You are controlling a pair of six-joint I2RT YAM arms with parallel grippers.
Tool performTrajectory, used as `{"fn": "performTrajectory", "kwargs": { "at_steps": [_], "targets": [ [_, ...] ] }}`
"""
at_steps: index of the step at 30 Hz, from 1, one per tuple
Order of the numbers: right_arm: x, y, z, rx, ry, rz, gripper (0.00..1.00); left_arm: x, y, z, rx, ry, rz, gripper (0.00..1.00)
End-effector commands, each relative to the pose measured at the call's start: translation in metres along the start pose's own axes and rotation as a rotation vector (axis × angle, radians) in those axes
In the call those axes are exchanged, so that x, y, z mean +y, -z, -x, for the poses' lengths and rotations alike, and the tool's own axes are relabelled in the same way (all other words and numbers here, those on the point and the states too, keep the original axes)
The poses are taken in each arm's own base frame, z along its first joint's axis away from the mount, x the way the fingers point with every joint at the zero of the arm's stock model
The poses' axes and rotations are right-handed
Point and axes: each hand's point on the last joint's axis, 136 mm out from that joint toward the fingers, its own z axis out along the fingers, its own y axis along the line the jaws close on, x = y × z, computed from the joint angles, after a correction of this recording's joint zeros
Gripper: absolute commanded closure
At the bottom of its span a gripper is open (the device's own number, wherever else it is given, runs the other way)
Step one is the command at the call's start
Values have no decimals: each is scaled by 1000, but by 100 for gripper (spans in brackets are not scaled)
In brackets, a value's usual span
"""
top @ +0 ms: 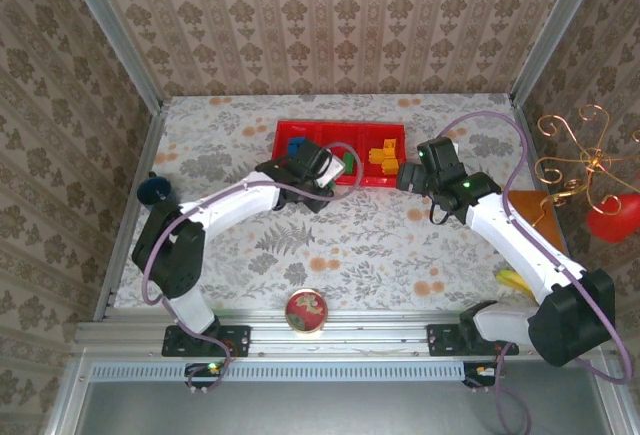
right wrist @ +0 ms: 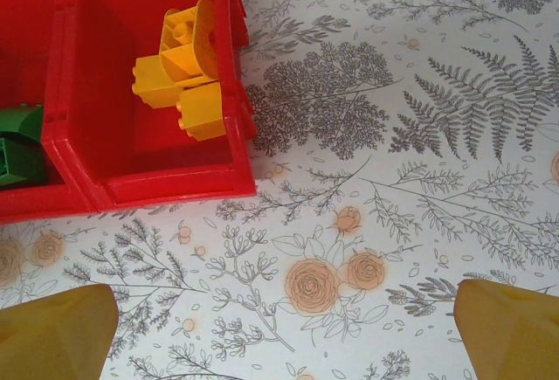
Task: Sort the legos into containers by color
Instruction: Place the lego in the container.
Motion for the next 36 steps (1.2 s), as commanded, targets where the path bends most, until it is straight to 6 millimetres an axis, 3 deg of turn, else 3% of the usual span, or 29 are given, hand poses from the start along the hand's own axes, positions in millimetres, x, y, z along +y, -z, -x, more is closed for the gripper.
{"fn": "performTrajectory", "kwargs": {
  "at_steps": [1, 8, 15, 26, 36],
  "targets": [
    [-8, 3, -6, -2, -13, -28, 0, 18, 21, 37, -94, 61, 41, 83],
    [-10, 4, -10, 4, -16, -32, 0, 40, 18, 82, -159, 122, 77, 82],
    [-15, 6, -15, 15, -19, -50, 0, 63, -11, 115, -167, 198, 82, 77],
    [-17, 7, -17, 17, -30, -54, 0, 82, -65, 128, -108, 271, 61, 69],
    [-17, 5, -17, 12, -35, -53, 0, 89, -71, 131, -108, 295, 87, 53]
  ]
}}
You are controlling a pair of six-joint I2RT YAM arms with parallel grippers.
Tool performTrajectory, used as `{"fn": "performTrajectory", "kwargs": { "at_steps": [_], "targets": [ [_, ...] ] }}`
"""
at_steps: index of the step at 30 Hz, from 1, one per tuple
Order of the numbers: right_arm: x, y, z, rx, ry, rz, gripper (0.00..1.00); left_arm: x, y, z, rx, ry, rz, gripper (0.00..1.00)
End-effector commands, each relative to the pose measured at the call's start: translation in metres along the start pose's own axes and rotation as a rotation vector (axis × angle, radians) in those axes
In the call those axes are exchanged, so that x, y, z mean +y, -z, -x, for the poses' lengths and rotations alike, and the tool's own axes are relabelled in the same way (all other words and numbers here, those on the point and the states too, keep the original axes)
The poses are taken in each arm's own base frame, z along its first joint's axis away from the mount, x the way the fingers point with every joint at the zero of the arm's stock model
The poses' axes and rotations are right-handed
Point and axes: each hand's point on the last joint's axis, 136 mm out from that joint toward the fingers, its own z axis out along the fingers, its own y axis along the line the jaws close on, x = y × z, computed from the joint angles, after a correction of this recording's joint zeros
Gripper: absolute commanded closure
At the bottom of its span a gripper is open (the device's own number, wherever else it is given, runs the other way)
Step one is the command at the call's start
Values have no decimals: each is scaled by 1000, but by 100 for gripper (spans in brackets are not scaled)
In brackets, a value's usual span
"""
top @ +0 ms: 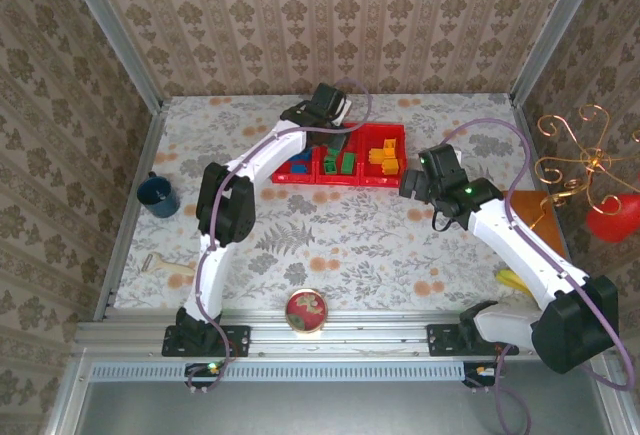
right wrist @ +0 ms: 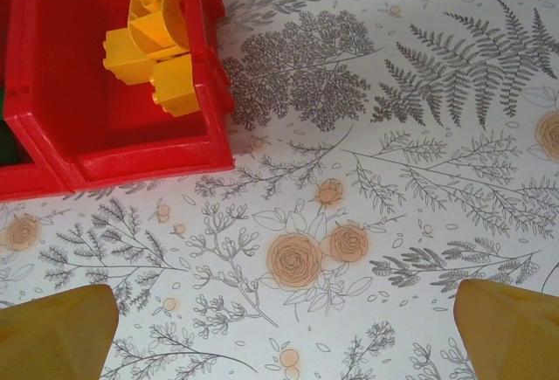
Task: Sort the legos into containers by color
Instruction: Place the lego in the container.
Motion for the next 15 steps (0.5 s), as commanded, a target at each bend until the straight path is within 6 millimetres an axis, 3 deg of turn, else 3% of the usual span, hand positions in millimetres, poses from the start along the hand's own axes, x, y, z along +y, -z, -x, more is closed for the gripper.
{"fn": "performTrajectory", "kwargs": {
  "at_steps": [1, 8, 15],
  "targets": [
    [-6, 4, 1, -19, -21, -27, 0, 2, 6, 7, -7, 24, 8, 52],
    [-9, 7, 2, -35, -22, -28, 0, 1, 36, 21, -61, 37, 1, 46],
    [-17, 13, 5, -79, -26, -51, 0, 12, 98, 27, -186, 61, 40, 39]
  ]
}}
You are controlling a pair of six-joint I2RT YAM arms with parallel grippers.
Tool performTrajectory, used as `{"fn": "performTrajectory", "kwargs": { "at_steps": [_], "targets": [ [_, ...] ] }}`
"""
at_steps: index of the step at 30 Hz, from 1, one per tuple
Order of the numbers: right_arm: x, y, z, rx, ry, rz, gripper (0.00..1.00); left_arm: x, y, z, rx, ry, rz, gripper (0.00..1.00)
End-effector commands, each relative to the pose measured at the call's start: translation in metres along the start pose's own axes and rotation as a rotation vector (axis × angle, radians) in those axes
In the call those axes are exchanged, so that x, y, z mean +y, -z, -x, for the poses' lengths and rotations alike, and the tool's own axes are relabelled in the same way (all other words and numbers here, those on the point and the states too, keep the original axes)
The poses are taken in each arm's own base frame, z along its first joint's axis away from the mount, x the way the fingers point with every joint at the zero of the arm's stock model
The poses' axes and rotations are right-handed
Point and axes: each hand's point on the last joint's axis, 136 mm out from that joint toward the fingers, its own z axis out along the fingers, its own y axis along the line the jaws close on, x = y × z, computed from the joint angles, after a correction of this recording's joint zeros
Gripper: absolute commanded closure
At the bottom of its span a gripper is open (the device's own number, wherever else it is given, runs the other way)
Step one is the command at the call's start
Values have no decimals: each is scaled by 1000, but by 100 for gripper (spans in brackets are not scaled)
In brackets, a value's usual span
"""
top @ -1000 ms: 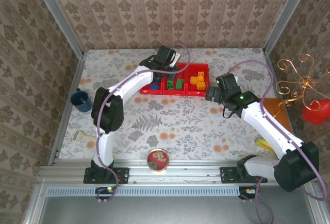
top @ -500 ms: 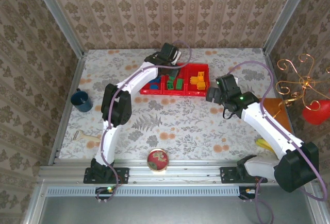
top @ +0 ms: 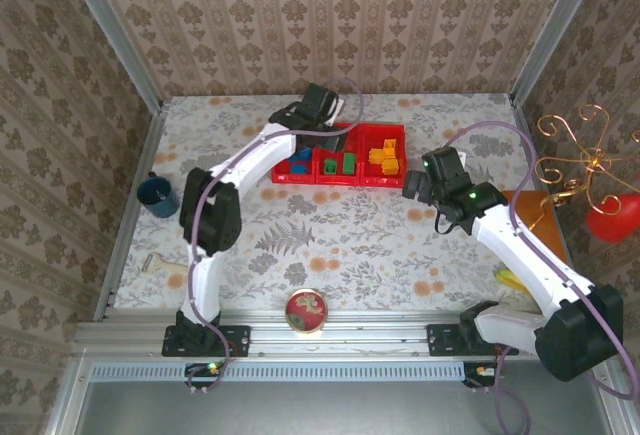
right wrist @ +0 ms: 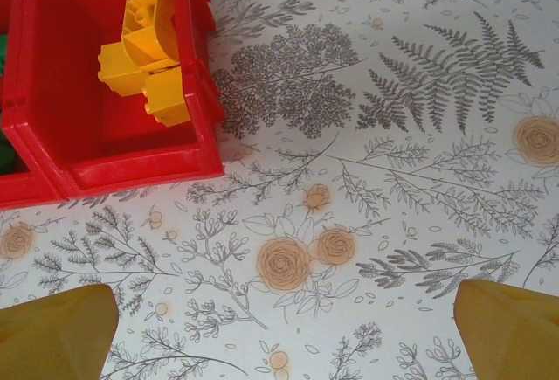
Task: Sort the legos into containers by color
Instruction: Place the lego in the container, then reset both arms
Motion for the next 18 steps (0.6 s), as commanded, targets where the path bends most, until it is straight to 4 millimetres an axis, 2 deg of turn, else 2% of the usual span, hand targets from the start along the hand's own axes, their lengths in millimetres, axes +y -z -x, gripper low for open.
{"fn": "performTrajectory", "kwargs": {
  "at_steps": [1, 2, 5, 9, 13, 18],
  "targets": [
    [-10, 5, 3, -44, -19, -38, 0, 9, 57, 30, -161, 43, 32, 36],
    [-11, 6, 3, -51, -19, -41, 0, 13, 67, 31, -186, 52, 43, 33],
    [-14, 7, 5, -72, -24, -46, 0, 27, 92, 15, -230, 86, 85, 21],
    [-18, 8, 6, -97, -23, -50, 0, 55, 122, -15, -276, 141, 165, 2],
    [-21, 8, 8, -128, -30, -60, 0, 90, 148, -55, -304, 204, 273, 0],
    [-27, 6, 9, -160, -27, -90, 0, 132, 171, -107, -347, 265, 407, 0]
  ]
}}
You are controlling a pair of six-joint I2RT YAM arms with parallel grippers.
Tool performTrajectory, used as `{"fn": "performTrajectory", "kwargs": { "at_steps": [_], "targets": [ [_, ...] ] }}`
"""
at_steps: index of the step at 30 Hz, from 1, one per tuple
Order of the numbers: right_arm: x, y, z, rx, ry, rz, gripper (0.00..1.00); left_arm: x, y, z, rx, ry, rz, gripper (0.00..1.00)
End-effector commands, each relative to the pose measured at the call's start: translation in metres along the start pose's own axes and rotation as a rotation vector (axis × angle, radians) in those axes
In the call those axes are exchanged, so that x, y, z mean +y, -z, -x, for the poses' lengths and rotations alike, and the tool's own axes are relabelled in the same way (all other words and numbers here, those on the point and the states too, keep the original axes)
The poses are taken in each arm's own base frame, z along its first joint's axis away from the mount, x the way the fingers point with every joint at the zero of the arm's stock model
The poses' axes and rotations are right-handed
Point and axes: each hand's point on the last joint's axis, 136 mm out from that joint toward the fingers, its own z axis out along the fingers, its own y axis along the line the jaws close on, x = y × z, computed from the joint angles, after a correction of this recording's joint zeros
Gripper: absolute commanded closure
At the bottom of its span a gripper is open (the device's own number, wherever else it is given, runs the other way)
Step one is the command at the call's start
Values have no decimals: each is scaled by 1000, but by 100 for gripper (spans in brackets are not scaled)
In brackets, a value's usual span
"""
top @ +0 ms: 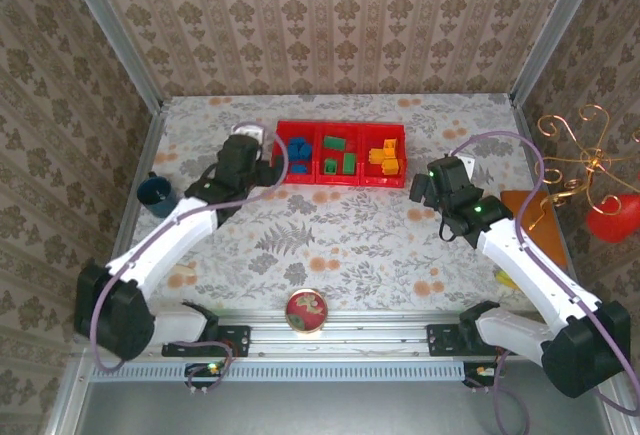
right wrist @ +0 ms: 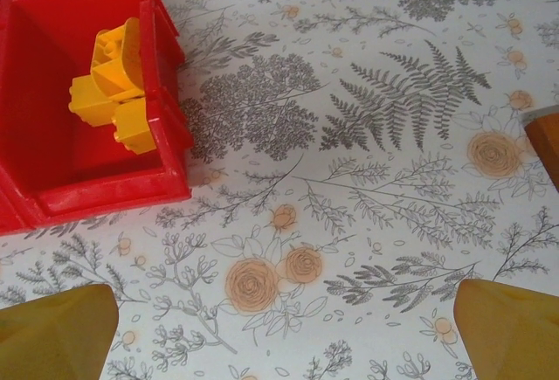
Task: Sort the legos into containers by color
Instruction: Reset both arms
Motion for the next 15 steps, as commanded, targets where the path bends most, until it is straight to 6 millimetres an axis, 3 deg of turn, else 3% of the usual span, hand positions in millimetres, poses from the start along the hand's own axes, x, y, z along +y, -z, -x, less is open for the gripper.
{"fn": "performTrajectory", "kwargs": {
  "at_steps": [1, 4, 7, 15],
  "targets": [
    [-9, 0, 10, -72, -7, -47, 0, 39, 13, -3, -97, 69, 124, 0],
    [-11, -7, 11, -87, 6, -67, 0, 79, 19, -23, -125, 107, 233, 0],
    [-10, -15, 12, -102, 36, -83, 0, 103, 22, -39, -171, 113, 291, 0],
    [-7, -41, 13, -145, 114, -100, 0, 144, 10, -59, -201, 143, 324, 0]
  ]
}}
